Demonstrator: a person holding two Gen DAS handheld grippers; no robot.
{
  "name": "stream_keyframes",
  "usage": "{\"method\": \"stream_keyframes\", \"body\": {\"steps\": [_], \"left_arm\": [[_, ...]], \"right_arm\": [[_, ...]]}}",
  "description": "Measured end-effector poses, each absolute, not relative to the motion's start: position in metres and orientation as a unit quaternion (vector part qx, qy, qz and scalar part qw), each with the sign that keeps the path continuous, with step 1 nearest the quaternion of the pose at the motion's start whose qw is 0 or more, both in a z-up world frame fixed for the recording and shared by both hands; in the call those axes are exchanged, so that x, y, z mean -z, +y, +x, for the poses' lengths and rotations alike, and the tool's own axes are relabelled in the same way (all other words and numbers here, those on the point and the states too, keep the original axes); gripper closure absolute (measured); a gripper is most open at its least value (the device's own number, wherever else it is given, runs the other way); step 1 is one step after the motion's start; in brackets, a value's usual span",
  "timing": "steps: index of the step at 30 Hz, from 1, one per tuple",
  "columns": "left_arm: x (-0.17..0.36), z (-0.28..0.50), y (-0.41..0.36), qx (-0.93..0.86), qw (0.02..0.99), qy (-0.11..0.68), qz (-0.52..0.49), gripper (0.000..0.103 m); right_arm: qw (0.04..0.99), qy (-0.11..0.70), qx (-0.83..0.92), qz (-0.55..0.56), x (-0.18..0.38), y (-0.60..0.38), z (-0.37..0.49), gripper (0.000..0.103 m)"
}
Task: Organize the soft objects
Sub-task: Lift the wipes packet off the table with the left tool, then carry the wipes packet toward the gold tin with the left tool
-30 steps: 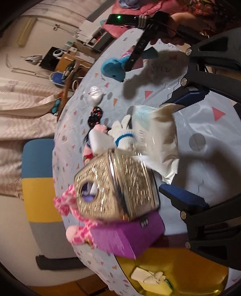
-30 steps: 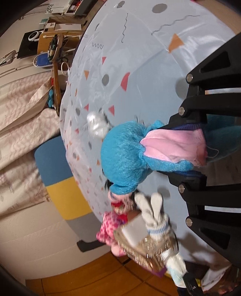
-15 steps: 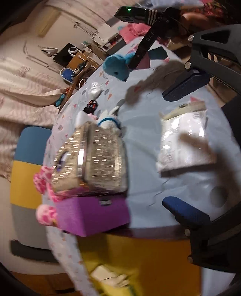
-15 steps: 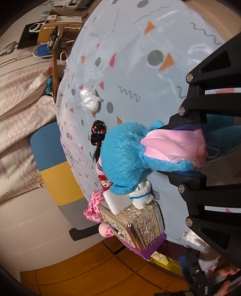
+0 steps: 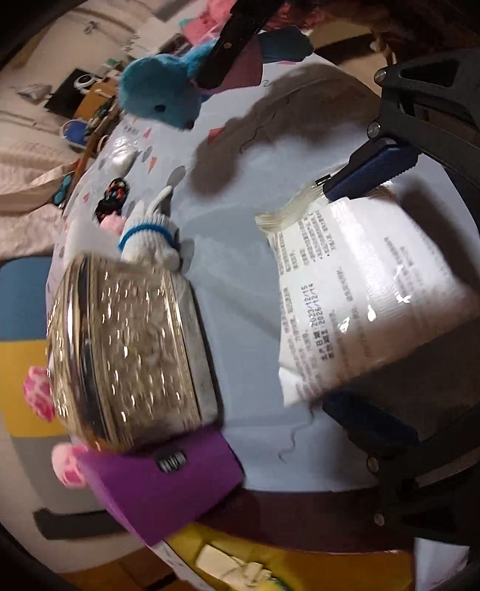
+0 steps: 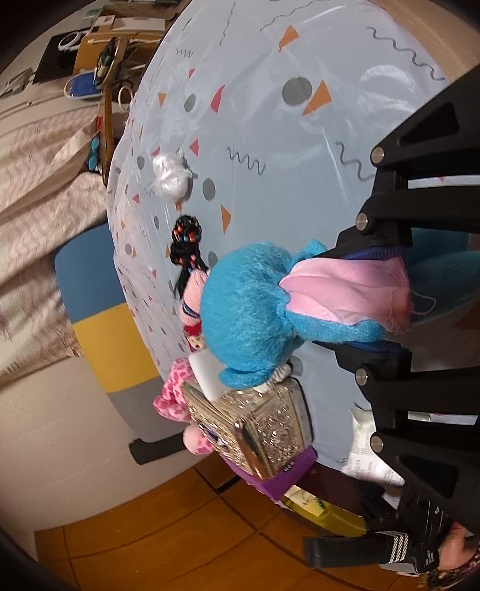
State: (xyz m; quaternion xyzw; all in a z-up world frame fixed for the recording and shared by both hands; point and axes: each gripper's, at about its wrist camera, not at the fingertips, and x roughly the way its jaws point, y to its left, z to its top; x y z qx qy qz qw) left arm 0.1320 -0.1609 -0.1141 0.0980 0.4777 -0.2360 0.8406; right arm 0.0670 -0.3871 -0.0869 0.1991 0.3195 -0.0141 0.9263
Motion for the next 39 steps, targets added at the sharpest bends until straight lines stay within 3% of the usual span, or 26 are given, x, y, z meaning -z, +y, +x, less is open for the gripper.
{"method": "stream_keyframes", "body": {"steps": [3,4,5,8,13,16,18,20,24,31,35,39], "left_arm": [[0.115,0.132,-0.171,0.242,0.841,0.471,0.112,0.000],[0.116,0.132,-0.173,0.243,0.843,0.466,0.113,0.007],[0.117,0.131,-0.175,0.248,0.846,0.458,0.118,0.031],[0.109,0.125,-0.178,0.283,0.846,0.439,0.110,0.067],[0.105,0.127,-0.166,0.309,0.830,0.462,0.053,0.072],[0.104,0.128,-0.156,0.315,0.825,0.469,0.028,0.071],[0.104,0.130,-0.149,0.319,0.822,0.471,0.016,0.062],[0.102,0.129,-0.142,0.312,0.825,0.470,-0.004,0.000],[0.095,0.126,-0.136,0.303,0.839,0.452,-0.009,0.000],[0.117,0.116,-0.139,0.305,0.822,0.471,0.094,0.000],[0.112,0.102,-0.147,0.376,0.801,0.462,0.064,0.000],[0.117,0.096,-0.161,0.302,0.831,0.440,0.155,0.000]], "right_arm": [[0.928,0.324,0.009,0.183,0.088,-0.377,0.070,0.070],[0.929,0.327,0.007,0.175,0.088,-0.374,0.070,0.070],[0.930,0.328,0.007,0.166,0.088,-0.369,0.071,0.070],[0.932,0.326,0.004,0.156,0.086,-0.364,0.070,0.069],[0.936,0.319,0.004,0.151,0.079,-0.359,0.070,0.069],[0.937,0.317,0.003,0.148,0.076,-0.357,0.071,0.069],[0.936,0.319,0.001,0.150,0.076,-0.356,0.071,0.069],[0.935,0.320,-0.001,0.153,0.076,-0.355,0.071,0.069],[0.934,0.322,-0.006,0.157,0.076,-0.354,0.072,0.070],[0.931,0.317,-0.017,0.180,0.076,-0.358,0.070,0.069],[0.932,0.315,-0.012,0.179,0.076,-0.359,0.070,0.069],[0.932,0.308,-0.006,0.191,0.073,-0.367,0.067,0.069]]}}
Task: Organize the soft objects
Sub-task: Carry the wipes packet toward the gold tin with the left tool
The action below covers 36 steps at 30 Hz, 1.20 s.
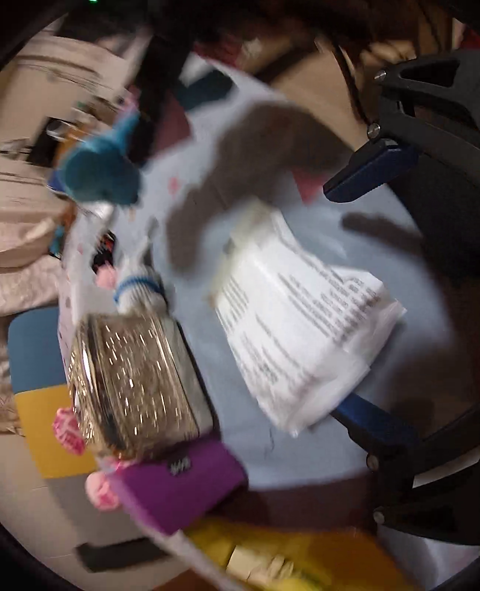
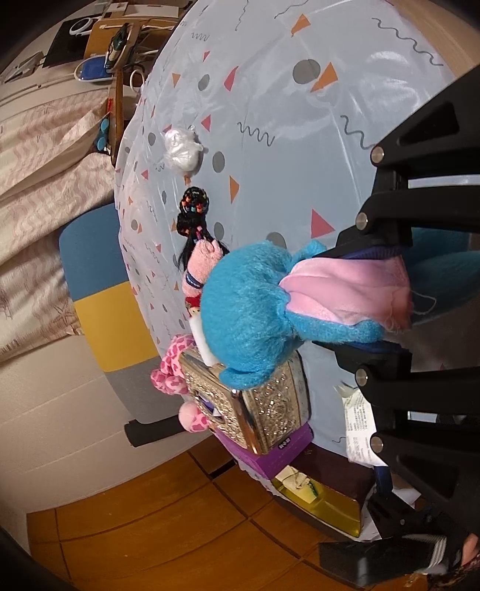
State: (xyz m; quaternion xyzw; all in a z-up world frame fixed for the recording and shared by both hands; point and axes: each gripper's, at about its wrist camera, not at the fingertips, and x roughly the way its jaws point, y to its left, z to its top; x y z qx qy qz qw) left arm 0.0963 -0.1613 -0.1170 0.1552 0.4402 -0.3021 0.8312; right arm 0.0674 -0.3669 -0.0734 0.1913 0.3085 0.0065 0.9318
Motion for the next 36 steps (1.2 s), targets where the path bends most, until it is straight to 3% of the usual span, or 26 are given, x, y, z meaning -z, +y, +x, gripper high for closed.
{"method": "stream_keyframes", "body": {"steps": [6,12,20,22,25,29,36], "left_arm": [[0.114,0.090,-0.146,0.270,0.814,0.458,0.235,0.000],[0.089,0.102,-0.170,0.316,0.809,0.403,0.289,0.000],[0.128,0.171,-0.196,0.378,0.705,0.527,0.288,0.001],[0.128,0.174,-0.194,0.379,0.708,0.527,0.277,0.009],[0.124,0.164,-0.192,0.399,0.717,0.497,0.281,0.035],[0.119,0.148,-0.184,0.409,0.739,0.467,0.261,0.041],[0.098,0.138,-0.139,0.412,0.778,0.451,0.148,0.042]], "right_arm": [[0.930,0.303,-0.011,0.209,0.073,-0.372,0.068,0.069],[0.930,0.304,-0.018,0.207,0.073,-0.368,0.069,0.069],[0.929,0.301,-0.027,0.212,0.069,-0.370,0.068,0.068],[0.928,0.303,-0.029,0.214,0.070,-0.369,0.069,0.068],[0.927,0.309,-0.023,0.210,0.072,-0.365,0.070,0.068],[0.929,0.310,-0.015,0.201,0.069,-0.362,0.071,0.068],[0.934,0.307,-0.017,0.181,0.054,-0.348,0.070,0.068]]}}
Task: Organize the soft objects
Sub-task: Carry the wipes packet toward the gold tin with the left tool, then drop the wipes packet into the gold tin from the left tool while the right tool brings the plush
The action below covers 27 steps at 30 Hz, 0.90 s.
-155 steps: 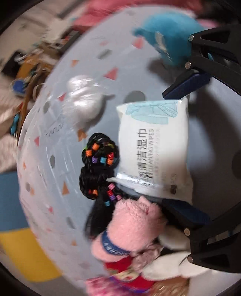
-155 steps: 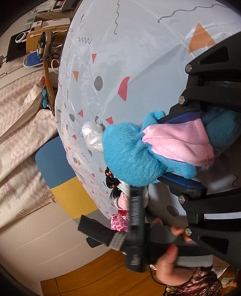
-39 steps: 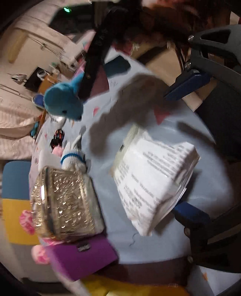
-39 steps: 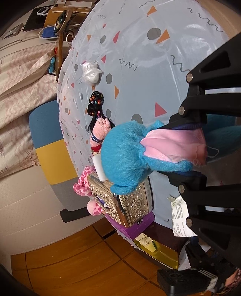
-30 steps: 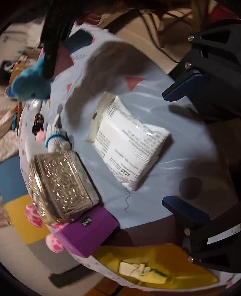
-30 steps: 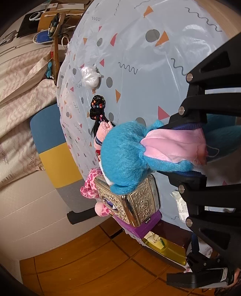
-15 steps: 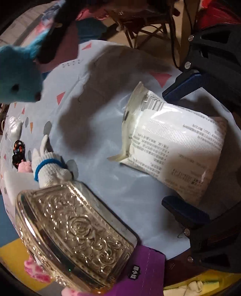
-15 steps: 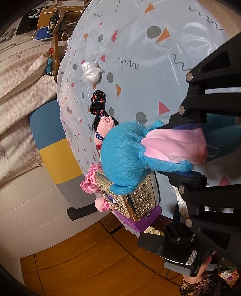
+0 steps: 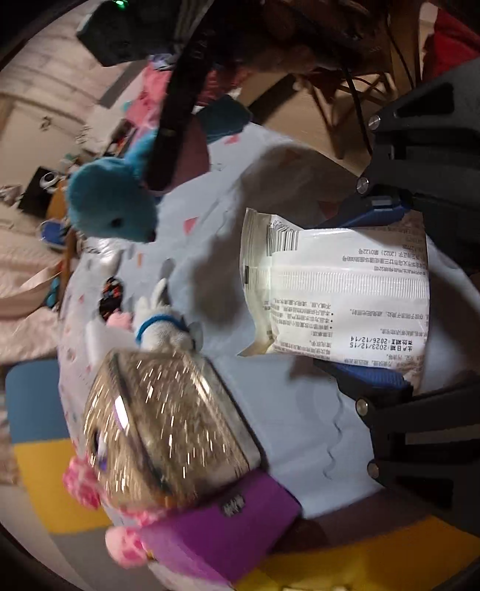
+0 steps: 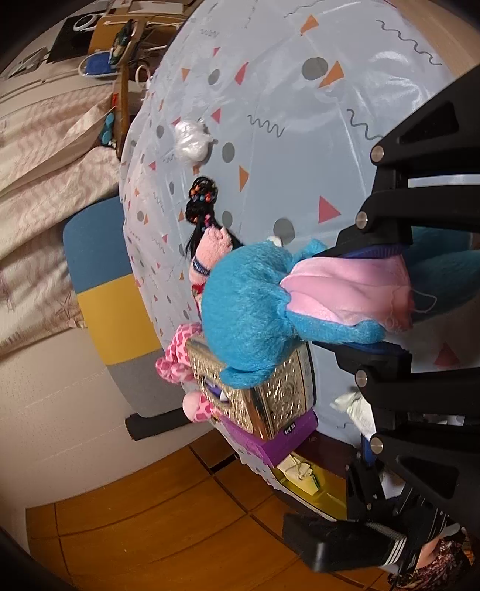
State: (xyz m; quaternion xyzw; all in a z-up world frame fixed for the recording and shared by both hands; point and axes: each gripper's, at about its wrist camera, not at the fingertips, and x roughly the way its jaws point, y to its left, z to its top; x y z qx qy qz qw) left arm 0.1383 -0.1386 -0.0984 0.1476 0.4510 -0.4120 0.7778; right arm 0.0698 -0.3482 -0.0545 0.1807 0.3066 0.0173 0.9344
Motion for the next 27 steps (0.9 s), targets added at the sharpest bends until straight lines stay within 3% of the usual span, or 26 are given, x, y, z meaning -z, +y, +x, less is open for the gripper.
{"method": "stream_keyframes", "body": {"steps": [15,27], "left_arm": [[0.034,0.169,0.044,0.252,0.864,0.436,-0.021,0.041],[0.080,0.225,0.154,0.068,0.867,0.487,-0.077,0.041]], "right_arm": [[0.934,0.280,-0.183,0.122,-0.017,-0.204,0.116,0.068],[0.906,0.323,-0.264,0.074,-0.013,-0.073,0.179,0.068]]}}
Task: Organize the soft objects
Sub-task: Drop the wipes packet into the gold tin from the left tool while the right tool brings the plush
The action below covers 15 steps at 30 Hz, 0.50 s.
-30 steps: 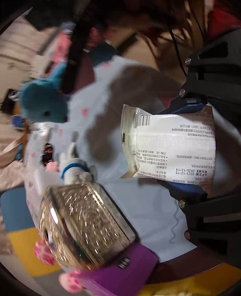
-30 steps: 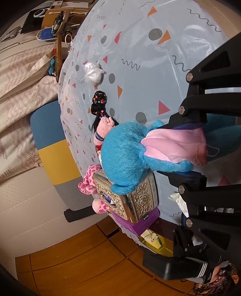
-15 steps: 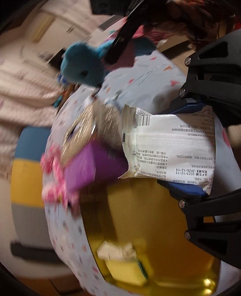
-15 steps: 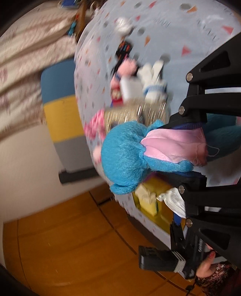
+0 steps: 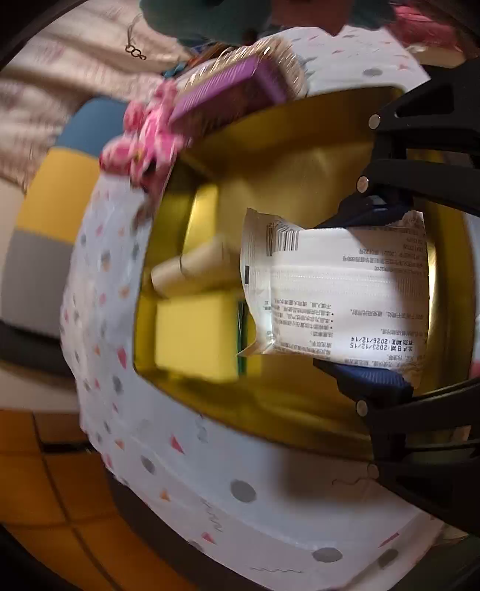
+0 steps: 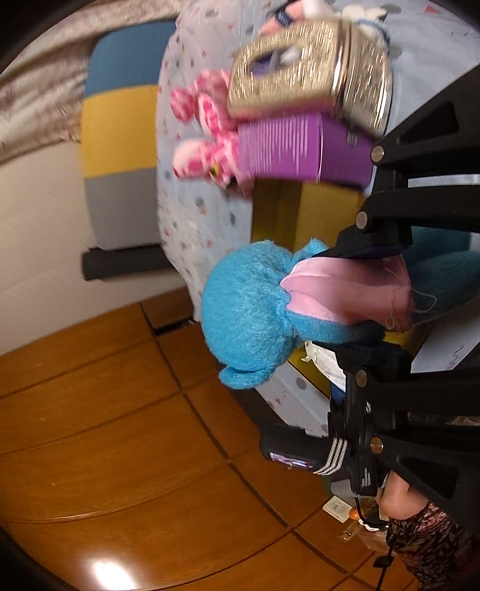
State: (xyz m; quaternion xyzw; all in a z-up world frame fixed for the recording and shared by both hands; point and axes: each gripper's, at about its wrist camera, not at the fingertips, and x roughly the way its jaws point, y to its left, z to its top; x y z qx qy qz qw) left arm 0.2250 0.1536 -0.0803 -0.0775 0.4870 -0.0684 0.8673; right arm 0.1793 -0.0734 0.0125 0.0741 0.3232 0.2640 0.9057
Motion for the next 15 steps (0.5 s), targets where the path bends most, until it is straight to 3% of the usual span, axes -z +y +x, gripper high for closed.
{"method": "stream_keyframes", "body": {"steps": [6,9,11,15], "left_arm": [[0.099,0.243,0.169,0.036,0.860,0.502,-0.079,0.040],[0.102,0.250,0.168,0.025,0.863,0.500,-0.065,0.034],[0.101,0.252,0.170,0.019,0.866,0.495,-0.067,0.016],[0.089,0.250,0.167,0.017,0.881,0.469,-0.059,0.004]], "right_arm": [[0.893,0.376,-0.243,0.054,0.006,-0.039,0.226,0.068],[0.888,0.399,-0.219,0.065,0.018,-0.038,0.246,0.068],[0.883,0.415,-0.204,0.082,0.027,-0.039,0.258,0.068],[0.878,0.430,-0.190,0.086,0.039,-0.037,0.277,0.068]]}}
